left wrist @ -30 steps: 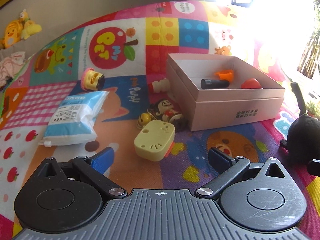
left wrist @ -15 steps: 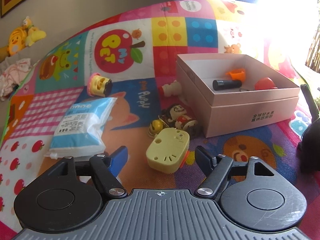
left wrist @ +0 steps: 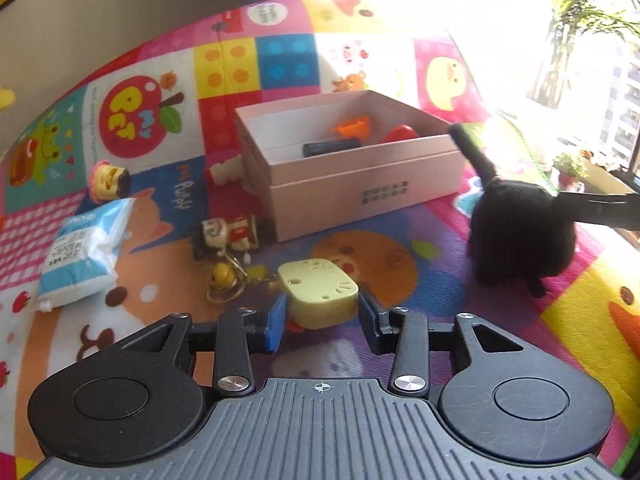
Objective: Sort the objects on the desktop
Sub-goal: 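Carry the black plush cat toward the pink box with the right tool, then grasp the yellow toy with pink front with the left tool and lift it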
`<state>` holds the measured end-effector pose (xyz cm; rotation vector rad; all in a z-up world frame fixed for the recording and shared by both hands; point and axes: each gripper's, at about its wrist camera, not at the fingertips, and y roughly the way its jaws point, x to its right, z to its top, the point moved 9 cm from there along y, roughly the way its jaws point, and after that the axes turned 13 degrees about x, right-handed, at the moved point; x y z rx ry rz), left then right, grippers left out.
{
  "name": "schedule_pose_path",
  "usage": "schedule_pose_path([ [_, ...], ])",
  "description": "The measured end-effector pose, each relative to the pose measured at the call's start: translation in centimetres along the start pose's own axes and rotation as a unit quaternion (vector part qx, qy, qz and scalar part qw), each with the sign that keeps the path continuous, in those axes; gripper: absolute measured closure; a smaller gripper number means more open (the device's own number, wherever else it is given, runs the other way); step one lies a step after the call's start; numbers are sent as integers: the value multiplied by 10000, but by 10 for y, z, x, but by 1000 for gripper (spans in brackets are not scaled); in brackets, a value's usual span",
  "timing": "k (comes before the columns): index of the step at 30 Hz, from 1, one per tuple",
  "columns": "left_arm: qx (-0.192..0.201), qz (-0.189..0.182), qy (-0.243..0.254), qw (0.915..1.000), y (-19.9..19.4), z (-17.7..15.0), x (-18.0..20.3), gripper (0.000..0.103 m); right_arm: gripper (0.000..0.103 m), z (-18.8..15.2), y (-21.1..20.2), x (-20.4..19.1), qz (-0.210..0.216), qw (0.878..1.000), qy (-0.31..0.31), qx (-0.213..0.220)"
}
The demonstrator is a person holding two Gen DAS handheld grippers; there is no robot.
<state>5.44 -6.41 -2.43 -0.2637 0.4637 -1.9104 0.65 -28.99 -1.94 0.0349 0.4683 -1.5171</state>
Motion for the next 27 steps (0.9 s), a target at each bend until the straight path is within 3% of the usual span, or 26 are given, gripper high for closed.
schedule_pose_path([
  [4, 38, -412, 60, 9991, -7, -1, 30, 56, 0, -1, -1, -5, -41, 9998, -158, 63],
  [6, 29, -458, 40, 9989, -5, -2, 35, 46, 0, 0, -2, -6, -58, 9997, -209, 92],
  [7, 44, -432, 17, 9991, -5, -2, 35, 43, 0, 0, -2, -6, -70, 9997, -224, 106],
  [9, 52, -264, -98, 9996, -3, -1, 28, 24, 0, 0, -2, -6, -77, 9996, -237, 117],
  [11, 43, 31, -257, 9997, 2, 2, 17, 20, 0, 0, -2, -6, -87, 9996, -226, 118],
  [14, 35, 94, -461, 9989, 11, 7, 11, 20, 0, 0, -2, -5, -92, 9997, -205, 117],
  [17, -42, 260, -292, 9992, 26, 7, 12, 21, 0, 0, -2, -4, -100, 9997, -189, 117],
  [20, -180, 379, -67, 9991, 32, 1, 11, 38, 0, -1, -2, -4, -114, 9997, -173, 126],
  [24, -163, 391, 11, 9991, 17, -3, 1, 39, 0, -1, -1, -3, -112, 9998, -118, 127],
  [27, 193, 356, -222, 9989, -8, 24, -17, 39, 0, -1, -1, -3, -111, 9998, -117, 129],
])
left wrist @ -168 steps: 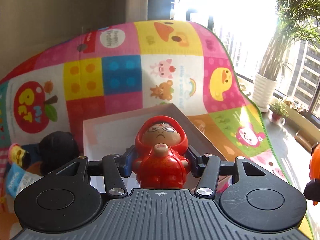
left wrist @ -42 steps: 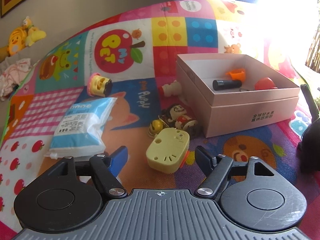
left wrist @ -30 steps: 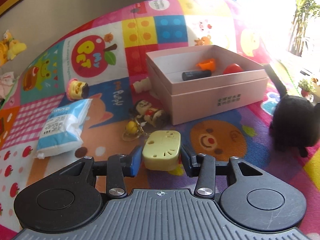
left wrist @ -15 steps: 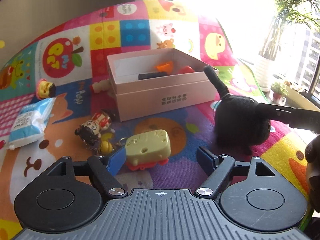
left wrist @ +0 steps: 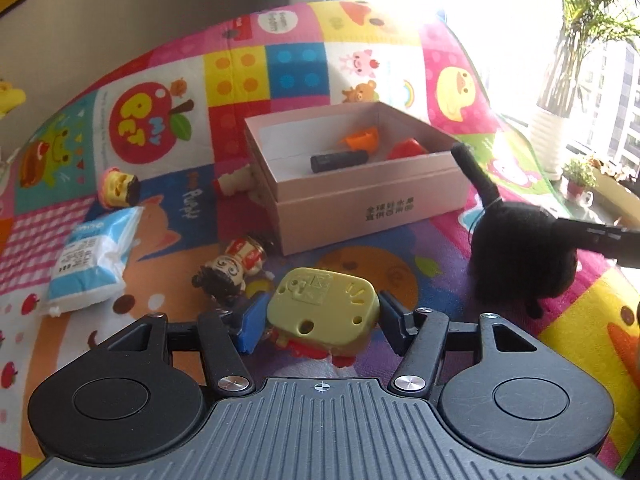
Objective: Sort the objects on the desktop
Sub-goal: 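Grasp the yellow toy with pink front with the left tool and lift it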
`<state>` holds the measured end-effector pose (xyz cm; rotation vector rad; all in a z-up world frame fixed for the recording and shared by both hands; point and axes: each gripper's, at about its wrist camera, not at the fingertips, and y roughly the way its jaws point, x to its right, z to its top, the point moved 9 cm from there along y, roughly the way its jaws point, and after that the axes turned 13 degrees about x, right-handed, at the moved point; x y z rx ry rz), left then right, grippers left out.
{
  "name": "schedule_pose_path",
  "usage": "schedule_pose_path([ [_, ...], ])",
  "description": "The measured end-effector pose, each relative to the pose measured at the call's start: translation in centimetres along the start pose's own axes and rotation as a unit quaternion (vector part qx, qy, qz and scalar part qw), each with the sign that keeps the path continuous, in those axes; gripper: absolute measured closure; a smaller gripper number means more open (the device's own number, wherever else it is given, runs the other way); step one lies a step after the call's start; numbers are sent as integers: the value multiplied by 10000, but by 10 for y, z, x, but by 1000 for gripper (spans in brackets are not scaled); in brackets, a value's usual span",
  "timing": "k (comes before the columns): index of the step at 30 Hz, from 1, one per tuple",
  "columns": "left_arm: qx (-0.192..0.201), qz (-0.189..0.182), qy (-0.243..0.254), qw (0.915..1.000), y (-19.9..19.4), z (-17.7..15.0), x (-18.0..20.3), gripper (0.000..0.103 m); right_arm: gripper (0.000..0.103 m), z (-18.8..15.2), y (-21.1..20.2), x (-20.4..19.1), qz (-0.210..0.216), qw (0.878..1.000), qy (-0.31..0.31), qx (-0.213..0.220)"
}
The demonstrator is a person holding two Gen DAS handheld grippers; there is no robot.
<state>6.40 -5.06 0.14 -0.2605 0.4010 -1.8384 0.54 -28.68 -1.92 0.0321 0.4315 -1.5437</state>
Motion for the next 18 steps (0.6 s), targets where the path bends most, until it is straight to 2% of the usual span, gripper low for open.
schedule_pose_path([
  [2, 544, 89, -150, 9984, -19, 39, -17, 39, 0, 0, 0, 0, 5, 10000, 2, -4],
  [4, 1125, 274, -206, 9931, -38, 80, -33, 39, 0, 0, 0, 0, 0, 10000, 6, -2],
  [6, 1451, 279, -274, 9886, -50, 108, -43, 39, 0, 0, 0, 1, 4, 10000, 9, -1],
  [8, 1545, 192, -306, 9873, -54, 122, -42, 39, 0, 0, 0, 1, 2, 10000, 8, 1],
  [12, 1490, 77, -274, 9884, -53, 124, -33, 40, 0, 0, 0, 1, 12, 10000, 11, -3],
  [13, 1469, -58, -445, 9881, -53, 124, -33, 46, 0, 0, 0, 1, 12, 10000, 14, -2],
  [14, 1423, -259, -705, 9870, -53, 125, -35, 73, 0, 0, 0, 1, 9, 10000, 12, 0],
  [15, 1419, -303, -891, 9854, -54, 125, -37, 74, 0, 0, 0, 1, 14, 10000, 10, -2],
  [17, 1419, -83, -622, 9879, -48, 124, -39, 73, 0, 0, 0, 2, 18, 10000, 19, -6],
  [18, 1363, -54, -647, 9885, -44, 122, -42, 73, 0, 0, 0, 2, 20, 10000, 26, -7],
])
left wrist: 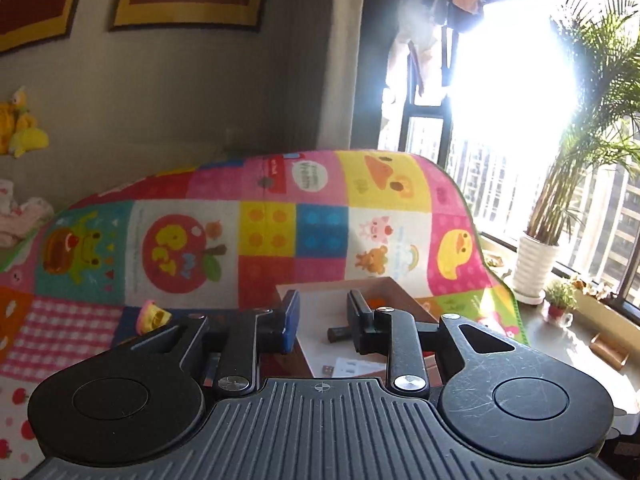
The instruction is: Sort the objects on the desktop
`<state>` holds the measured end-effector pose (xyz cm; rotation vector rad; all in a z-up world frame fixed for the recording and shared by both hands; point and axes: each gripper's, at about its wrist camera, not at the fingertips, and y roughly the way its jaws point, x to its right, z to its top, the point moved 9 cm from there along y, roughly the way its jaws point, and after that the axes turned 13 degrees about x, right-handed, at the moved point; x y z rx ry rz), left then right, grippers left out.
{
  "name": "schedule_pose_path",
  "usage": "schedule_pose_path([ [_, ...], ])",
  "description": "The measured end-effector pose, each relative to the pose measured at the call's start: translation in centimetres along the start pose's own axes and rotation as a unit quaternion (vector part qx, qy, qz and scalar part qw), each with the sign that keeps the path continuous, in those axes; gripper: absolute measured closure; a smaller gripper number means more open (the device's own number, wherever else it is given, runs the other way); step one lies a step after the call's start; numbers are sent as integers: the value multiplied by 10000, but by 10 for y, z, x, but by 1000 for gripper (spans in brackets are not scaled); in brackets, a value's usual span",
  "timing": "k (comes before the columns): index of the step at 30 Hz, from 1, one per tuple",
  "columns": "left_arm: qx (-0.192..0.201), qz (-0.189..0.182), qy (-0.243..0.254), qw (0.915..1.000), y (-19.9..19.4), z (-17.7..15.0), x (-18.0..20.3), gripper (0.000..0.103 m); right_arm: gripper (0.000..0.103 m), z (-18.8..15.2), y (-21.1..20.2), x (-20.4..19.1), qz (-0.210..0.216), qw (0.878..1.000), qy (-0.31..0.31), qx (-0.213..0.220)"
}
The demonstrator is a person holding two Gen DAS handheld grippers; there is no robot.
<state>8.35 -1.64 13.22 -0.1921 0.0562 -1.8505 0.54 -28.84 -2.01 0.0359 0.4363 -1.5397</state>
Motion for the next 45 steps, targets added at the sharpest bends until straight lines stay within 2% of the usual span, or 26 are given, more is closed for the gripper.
schedule_pose_path([
  [2, -87, 62, -132, 9999, 3, -5, -7, 73, 0, 1, 0, 0, -11, 10000, -5, 12],
  [4, -99, 195, -27, 9998, 4, -12, -11, 72, 0, 1, 0, -1, -19, 10000, 16, 10],
  [6, -220, 182, 66, 9996, 5, -23, -11, 56, 0, 0, 0, -1, -20, 10000, 18, 14],
  [10, -566, 183, 454, 9972, 3, -54, -9, 39, 0, 0, 0, -2, -20, 10000, 14, 14],
  [12, -725, 293, 559, 9954, 1, -70, -15, 24, 0, 0, 0, -2, -16, 10000, 12, 12],
  [14, -933, 395, 525, 9935, -3, -87, -24, 20, 0, 0, 0, -2, -20, 10000, 17, 15],
  [17, -1265, 587, 386, 9895, -12, -113, -42, 19, 0, 0, 0, -2, -19, 10000, 22, 13],
  [21, -1720, 638, 195, 9828, -18, -147, -56, 24, 0, 0, 0, -3, -24, 10000, 18, 18],
  [23, -1775, 643, 77, 9820, -15, -157, -61, 25, 0, -1, 0, -3, -29, 10000, 18, 19],
  [26, -1700, 635, -122, 9833, -12, -153, -61, 50, 0, -1, 0, -4, -30, 10000, 16, 22],
  [27, -1612, 690, -32, 9845, -13, -148, -61, 59, 0, 0, 0, -3, -21, 10000, 20, 19],
  [31, -1265, 731, 98, 9892, -18, -117, -57, 61, 0, 0, 0, -3, -21, 10000, 24, 19],
  [32, -1125, 746, 72, 9908, -21, -105, -56, 69, 0, -1, 0, -3, -20, 10000, 22, 19],
  [35, -358, 626, -17, 9974, -35, -47, -49, 73, 0, -1, 0, -3, -18, 10000, 22, 17],
  [37, 75, 756, 496, 9959, -39, -16, -41, 73, 0, -1, 0, -2, -16, 10000, 26, 16],
  [39, 212, 771, 621, 9949, -38, -2, -39, 73, 0, -1, 0, -3, -21, 10000, 26, 22],
  [43, 307, 503, 449, 9973, -40, 8, -31, 73, 0, -1, 0, -3, -26, 10000, 36, 29],
  [45, 353, 248, 277, 9987, -43, 9, -22, 73, 0, -2, -1, -4, -26, 10000, 33, 30],
])
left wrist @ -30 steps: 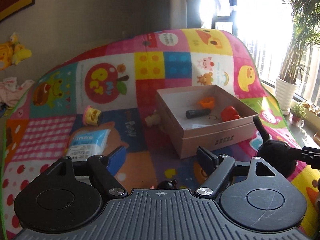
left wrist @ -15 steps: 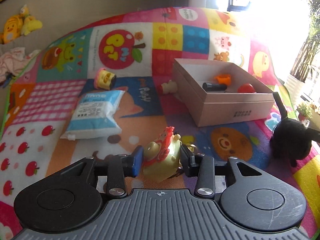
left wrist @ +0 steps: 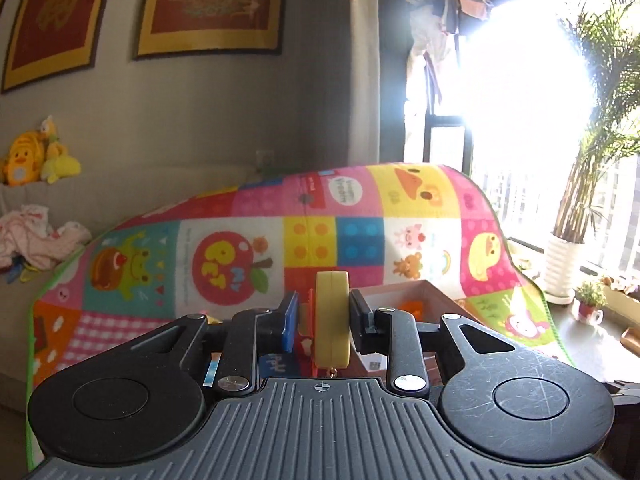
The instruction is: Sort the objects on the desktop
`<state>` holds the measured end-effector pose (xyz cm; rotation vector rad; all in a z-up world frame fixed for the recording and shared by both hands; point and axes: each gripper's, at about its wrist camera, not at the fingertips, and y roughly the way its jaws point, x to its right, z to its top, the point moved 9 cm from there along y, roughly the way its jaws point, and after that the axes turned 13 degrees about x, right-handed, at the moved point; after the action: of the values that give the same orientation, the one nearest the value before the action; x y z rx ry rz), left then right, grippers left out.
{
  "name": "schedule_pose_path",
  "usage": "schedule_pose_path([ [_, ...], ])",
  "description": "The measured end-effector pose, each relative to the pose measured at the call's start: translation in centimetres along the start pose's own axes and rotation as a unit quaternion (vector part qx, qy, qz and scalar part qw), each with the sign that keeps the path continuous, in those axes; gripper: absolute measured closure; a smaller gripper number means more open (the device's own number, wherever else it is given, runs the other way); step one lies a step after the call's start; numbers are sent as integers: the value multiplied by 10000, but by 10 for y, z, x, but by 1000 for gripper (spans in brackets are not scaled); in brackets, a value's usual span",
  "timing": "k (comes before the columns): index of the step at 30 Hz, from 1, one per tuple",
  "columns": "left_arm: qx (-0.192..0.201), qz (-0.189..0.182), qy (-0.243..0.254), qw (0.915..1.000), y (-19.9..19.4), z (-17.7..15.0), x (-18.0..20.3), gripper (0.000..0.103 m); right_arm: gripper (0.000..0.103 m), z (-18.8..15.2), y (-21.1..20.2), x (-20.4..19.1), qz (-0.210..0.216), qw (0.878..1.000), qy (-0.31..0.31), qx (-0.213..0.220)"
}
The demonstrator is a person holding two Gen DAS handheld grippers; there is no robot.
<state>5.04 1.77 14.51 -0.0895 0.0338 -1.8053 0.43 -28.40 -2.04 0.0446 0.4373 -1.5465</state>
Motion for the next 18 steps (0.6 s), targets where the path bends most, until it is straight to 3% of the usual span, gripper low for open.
schedule_pose_path([
  [3, 198, -123, -182, 9996, -1, 9, 6, 73, 0, 0, 0, 1, -2, 10000, 8, -1],
  [4, 305, -170, -377, 9987, -1, 14, 4, 73, 0, 0, 0, 1, -1, 10000, 7, -1],
  [6, 503, -542, -1255, 9893, -4, 28, -5, 73, 0, 0, 0, 0, 1, 10000, 10, -2],
  [8, 499, -662, -1407, 9866, -4, 30, -6, 73, 0, 0, 1, 0, 3, 10000, 21, -4],
  [11, -323, -132, -631, 9974, 14, -17, -1, 73, 0, 0, 1, 1, 1, 10000, 35, -1],
  [14, -1083, 20, -869, 9903, 24, -72, -9, 82, 0, 0, 1, 1, -11, 10000, 38, 4],
  [18, -1269, 260, -1030, 9862, 22, -100, -25, 82, 0, 0, 0, 1, -9, 10000, 24, 6],
])
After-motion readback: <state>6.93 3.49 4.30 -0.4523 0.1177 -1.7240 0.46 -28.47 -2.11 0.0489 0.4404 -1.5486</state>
